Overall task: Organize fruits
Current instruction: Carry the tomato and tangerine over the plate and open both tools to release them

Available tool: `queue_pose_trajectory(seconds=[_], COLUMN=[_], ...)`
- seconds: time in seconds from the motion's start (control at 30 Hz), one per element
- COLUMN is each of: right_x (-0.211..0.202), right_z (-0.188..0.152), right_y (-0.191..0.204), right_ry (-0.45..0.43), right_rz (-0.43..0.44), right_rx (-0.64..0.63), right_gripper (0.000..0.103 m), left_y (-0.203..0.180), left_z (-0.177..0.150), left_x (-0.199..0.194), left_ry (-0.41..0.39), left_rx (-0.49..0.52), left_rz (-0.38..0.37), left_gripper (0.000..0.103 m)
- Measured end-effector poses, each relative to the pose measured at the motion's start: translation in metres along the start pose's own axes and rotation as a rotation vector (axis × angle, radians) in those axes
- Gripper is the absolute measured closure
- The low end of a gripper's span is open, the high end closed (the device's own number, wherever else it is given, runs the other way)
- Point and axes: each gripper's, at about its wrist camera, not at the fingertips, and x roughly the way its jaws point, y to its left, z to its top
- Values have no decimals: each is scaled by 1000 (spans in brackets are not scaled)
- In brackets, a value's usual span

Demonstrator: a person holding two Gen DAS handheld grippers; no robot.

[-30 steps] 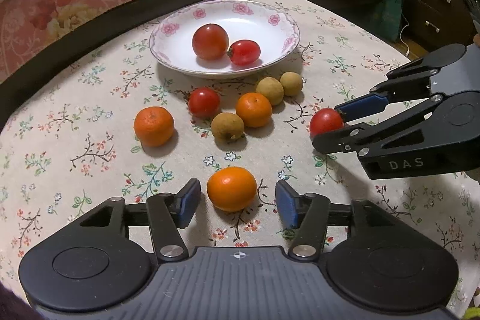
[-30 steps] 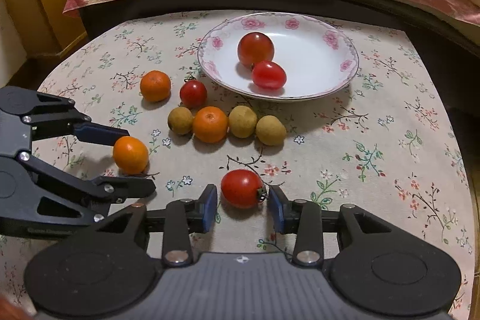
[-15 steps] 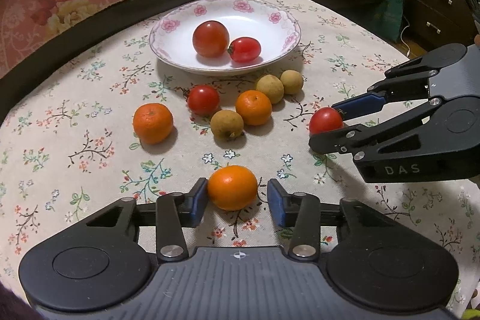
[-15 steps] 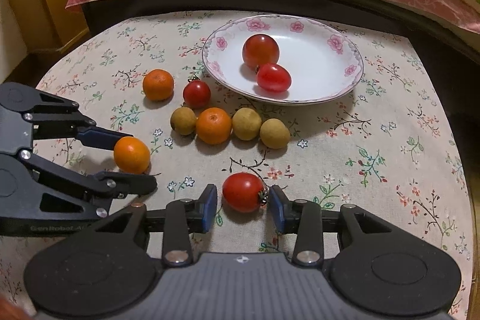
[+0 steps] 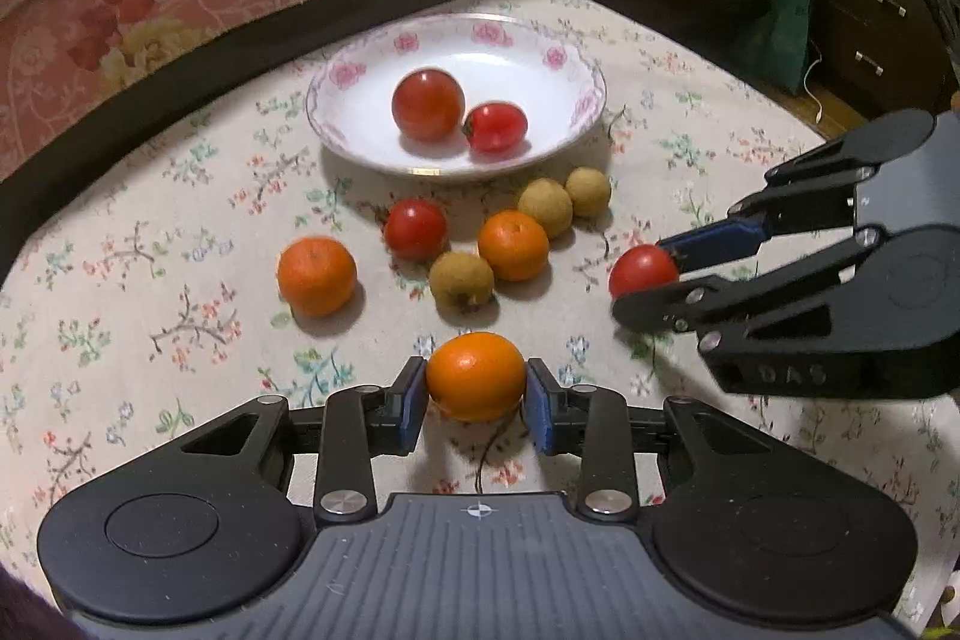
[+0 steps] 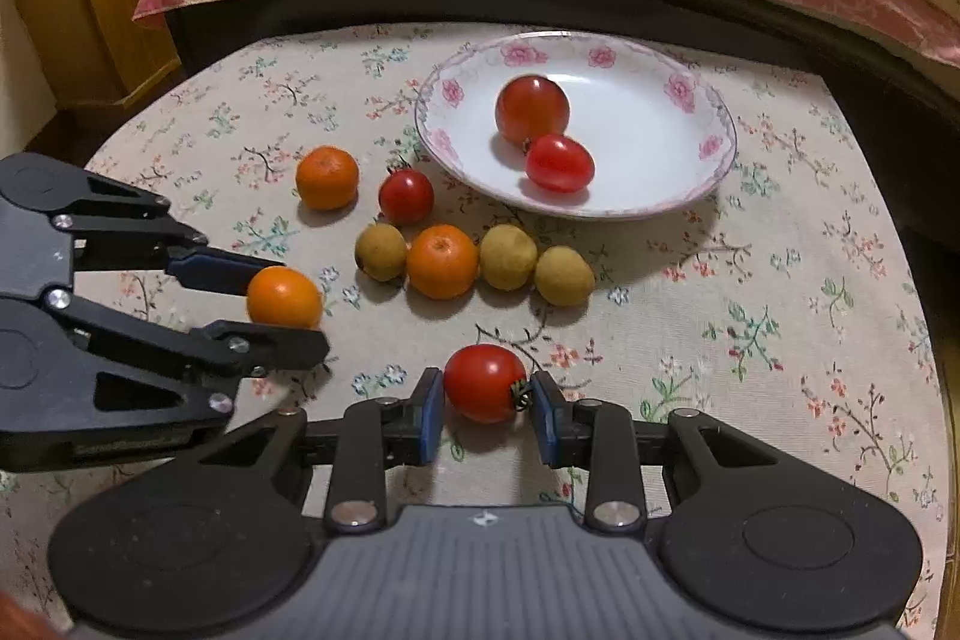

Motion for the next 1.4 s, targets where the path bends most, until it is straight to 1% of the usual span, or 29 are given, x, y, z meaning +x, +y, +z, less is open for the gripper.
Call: queue_pose_trajectory(seconds=[0.17,0.33,0.67,1.03,1.2,1.4], right_x=[-5,-9,-19,-17,-10,1], right_z=[6,13,28,52,59,63], right_y=[0,-2,-11,-28,-37,-41], right_ry=[-24,-48,-100,-149,-155,-143], right_rz=[4,4,-17,-42,-57,-63], right_rx=[12,37,94,152,171,170], right_gripper=[72,72,72,72,72,72], left_y=[2,2,5,13,14,18], left_z=[6,18,35,65,74,77], left_x=[-1,-6,-9,-2,7,20], left_ry=[-18,-55,-93,-133,-136,-122], left_rx=[-17,-27,-50,-74,-71,-77], left_rz=[9,13,32,58,63,71], left_gripper=[61,61,61,62,62,62])
